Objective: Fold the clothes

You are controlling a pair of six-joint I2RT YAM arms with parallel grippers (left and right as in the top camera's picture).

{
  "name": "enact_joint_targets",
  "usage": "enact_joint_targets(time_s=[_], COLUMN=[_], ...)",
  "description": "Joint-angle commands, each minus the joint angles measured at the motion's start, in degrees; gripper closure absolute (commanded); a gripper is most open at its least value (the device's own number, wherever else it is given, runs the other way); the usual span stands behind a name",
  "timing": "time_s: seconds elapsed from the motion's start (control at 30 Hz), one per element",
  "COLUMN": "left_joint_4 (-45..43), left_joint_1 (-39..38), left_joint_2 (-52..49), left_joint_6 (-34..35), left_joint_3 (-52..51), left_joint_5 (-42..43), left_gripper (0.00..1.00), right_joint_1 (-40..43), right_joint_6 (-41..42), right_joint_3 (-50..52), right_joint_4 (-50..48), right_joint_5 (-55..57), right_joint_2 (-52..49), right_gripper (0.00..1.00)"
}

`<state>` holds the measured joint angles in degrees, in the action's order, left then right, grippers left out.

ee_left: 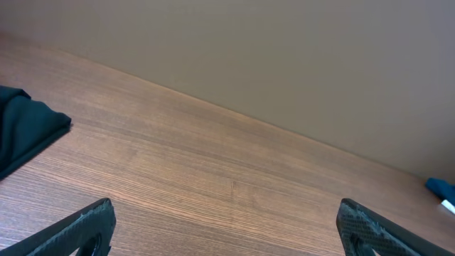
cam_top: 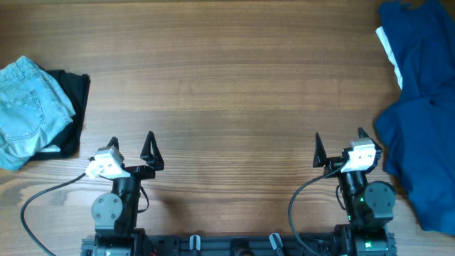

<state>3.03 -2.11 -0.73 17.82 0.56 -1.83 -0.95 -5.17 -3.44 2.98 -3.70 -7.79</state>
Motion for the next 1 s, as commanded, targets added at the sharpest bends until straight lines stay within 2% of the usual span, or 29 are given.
enact_joint_targets(time_s=[0.0, 0.23, 0.47, 0.67, 0.83, 0.97], left_joint_4=[0.5, 5.5, 11.3, 23.3, 33.7, 33.9], left_joint_1=[-0.2, -0.2, -0.2, -0.2, -0.2, -0.2], left_joint_2=[0.3, -4.3, -20.3, -35.9, -47.2, -49.9], left_joint_6=[-0.9, -0.9, -0.9, -1.0, -1.1, -0.7], left_joint_3=[1.4, 8.8, 21.4, 35.9, 47.2, 48.3], left_joint_5=[0.3, 0.3, 0.5, 0.5, 1.0, 4.9], left_gripper=[0.00, 0.00, 0.00, 0.00, 0.00, 0.00], right_joint_1=[-0.2, -0.2, -0.2, -0.2, -0.2, 0.7], right_joint_6=[1.3, 2.8, 2.5, 2.2, 3.3, 7.1], right_joint_3=[-4.8, -15.2, -27.3, -39.3, -43.7, -43.7], right_joint_4=[0.4, 4.8, 13.6, 23.9, 22.7, 22.0], right_joint_5=[1.2, 1.2, 1.2, 1.0, -5.1, 10.6], right_joint_2=[-5.1, -19.1, -33.2, -43.5, -47.2, -49.6], right_gripper=[0.00, 0.00, 0.00, 0.00, 0.00, 0.00])
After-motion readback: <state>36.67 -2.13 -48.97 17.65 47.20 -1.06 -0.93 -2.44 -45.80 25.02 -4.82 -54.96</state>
